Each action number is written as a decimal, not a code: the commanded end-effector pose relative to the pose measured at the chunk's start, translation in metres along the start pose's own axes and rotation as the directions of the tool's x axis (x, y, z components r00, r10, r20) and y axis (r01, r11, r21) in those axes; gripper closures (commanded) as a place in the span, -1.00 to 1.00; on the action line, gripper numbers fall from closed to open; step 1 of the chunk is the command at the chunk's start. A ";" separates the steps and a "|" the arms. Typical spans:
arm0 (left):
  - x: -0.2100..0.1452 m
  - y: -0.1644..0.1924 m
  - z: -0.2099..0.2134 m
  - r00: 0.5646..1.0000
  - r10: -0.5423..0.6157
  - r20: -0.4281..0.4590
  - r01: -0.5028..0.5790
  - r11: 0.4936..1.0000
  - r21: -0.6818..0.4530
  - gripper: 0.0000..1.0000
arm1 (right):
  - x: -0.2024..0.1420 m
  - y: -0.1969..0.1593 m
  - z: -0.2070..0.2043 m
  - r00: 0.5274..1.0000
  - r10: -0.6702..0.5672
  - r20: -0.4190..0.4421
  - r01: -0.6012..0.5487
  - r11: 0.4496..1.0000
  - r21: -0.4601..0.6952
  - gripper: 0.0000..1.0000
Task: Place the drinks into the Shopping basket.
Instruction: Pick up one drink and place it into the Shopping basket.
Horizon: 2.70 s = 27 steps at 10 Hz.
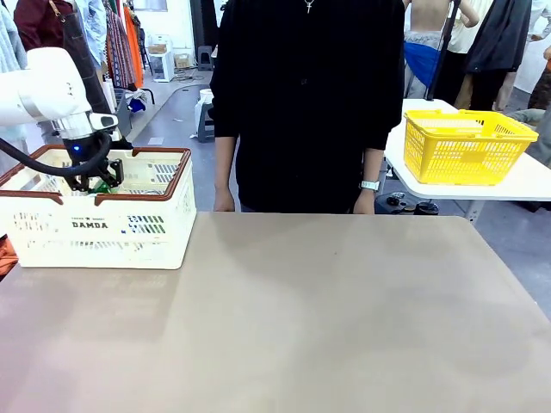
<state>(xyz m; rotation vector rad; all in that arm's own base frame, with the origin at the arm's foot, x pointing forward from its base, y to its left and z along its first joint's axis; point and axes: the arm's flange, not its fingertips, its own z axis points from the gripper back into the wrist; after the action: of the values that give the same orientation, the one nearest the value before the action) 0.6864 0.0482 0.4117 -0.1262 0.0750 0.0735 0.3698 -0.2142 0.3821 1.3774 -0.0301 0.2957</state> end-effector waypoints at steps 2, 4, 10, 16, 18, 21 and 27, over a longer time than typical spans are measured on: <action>-0.001 -0.002 0.011 0.999 0.005 0.032 -0.005 1.000 -0.017 -1.00 | 0.000 0.004 -0.003 1.000 -0.021 0.003 0.021 1.000 -0.013 -1.00; -0.005 0.005 0.022 0.999 -0.004 0.038 0.007 0.998 -0.057 -1.00 | 0.000 0.004 -0.003 1.000 -0.021 0.003 0.021 1.000 -0.013 -1.00; -0.130 0.058 0.161 0.933 -0.296 0.205 0.359 0.802 -0.478 -1.00 | 0.000 0.004 -0.003 1.000 -0.021 0.003 0.021 1.000 -0.013 -1.00; -0.270 0.165 0.069 0.862 -0.275 0.426 0.504 0.365 -0.783 -1.00 | 0.000 0.004 -0.003 1.000 -0.021 0.003 0.021 1.000 -0.013 -1.00; -0.270 0.182 0.059 0.839 -0.223 0.496 0.544 0.342 -0.767 -1.00 | 0.000 0.004 -0.003 1.000 -0.021 0.003 0.021 1.000 -0.013 -1.00; -0.272 0.183 0.055 0.871 -0.270 0.410 0.487 0.376 -0.788 -1.00 | 0.000 0.004 -0.003 1.000 -0.021 0.003 0.021 1.000 -0.013 -1.00; -0.272 0.183 0.055 0.871 -0.270 0.410 0.487 0.376 -0.788 -1.00 | 0.000 0.004 -0.003 1.000 -0.021 0.003 0.021 1.000 -0.013 -1.00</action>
<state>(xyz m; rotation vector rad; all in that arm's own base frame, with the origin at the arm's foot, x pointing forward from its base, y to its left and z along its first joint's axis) 0.4064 0.2167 0.4629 -1.2199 -0.2518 -0.3795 0.3699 -0.2140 0.3817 1.3778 -0.0293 0.2954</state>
